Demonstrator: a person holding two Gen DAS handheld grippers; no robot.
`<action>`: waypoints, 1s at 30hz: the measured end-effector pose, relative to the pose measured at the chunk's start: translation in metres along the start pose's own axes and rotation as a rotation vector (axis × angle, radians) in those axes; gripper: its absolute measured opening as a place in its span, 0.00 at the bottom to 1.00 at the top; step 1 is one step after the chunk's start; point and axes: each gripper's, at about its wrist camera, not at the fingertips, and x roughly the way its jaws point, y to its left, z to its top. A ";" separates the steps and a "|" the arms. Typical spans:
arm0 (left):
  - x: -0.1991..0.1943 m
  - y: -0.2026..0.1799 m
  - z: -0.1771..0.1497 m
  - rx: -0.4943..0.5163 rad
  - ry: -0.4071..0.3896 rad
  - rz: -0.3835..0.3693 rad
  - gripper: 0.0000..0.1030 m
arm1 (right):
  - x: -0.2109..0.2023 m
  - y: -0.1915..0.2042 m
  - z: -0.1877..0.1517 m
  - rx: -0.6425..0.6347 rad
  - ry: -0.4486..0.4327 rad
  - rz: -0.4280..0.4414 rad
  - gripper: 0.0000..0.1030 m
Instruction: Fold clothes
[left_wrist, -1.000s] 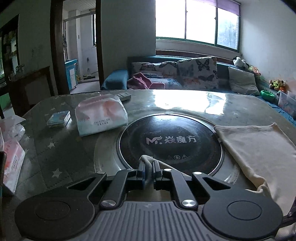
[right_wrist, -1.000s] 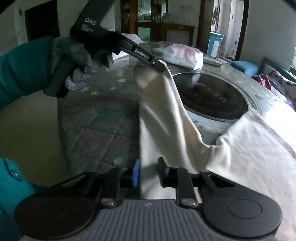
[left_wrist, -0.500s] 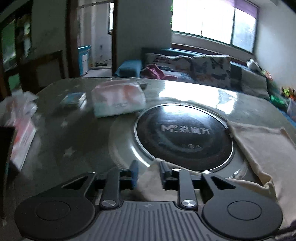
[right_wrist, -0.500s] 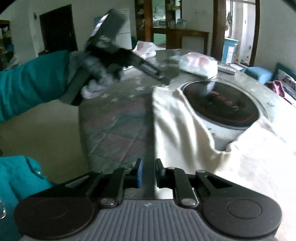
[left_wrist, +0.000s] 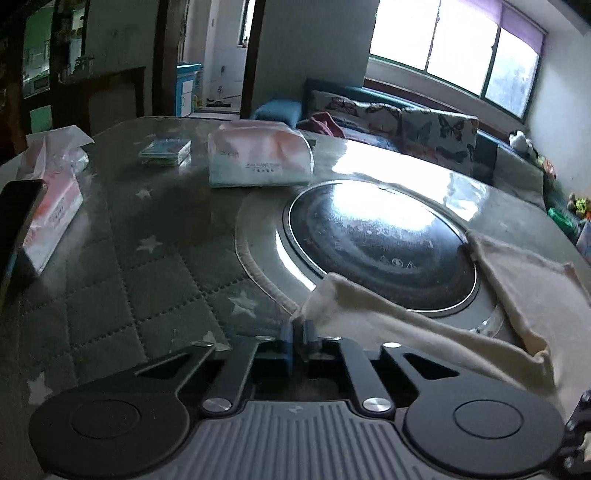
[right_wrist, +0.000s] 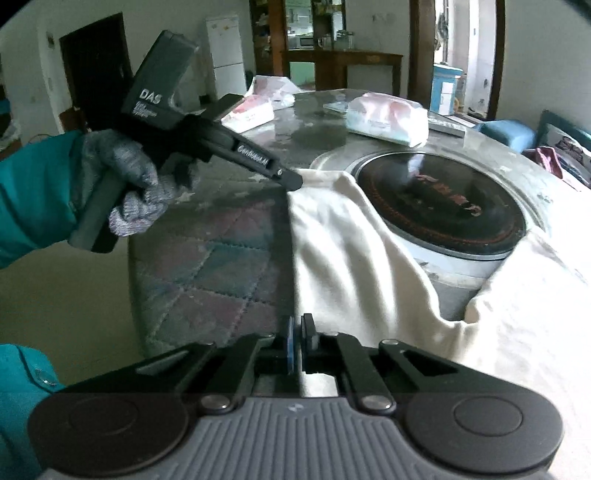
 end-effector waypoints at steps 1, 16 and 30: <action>-0.007 0.000 -0.002 -0.002 -0.018 0.006 0.04 | -0.001 0.003 -0.001 -0.011 0.003 0.025 0.01; -0.033 0.002 -0.018 -0.025 0.015 0.096 0.06 | -0.076 -0.012 -0.031 0.100 -0.090 -0.102 0.23; -0.048 -0.056 0.003 0.110 -0.054 -0.033 0.11 | -0.207 -0.107 -0.176 0.643 -0.140 -0.779 0.34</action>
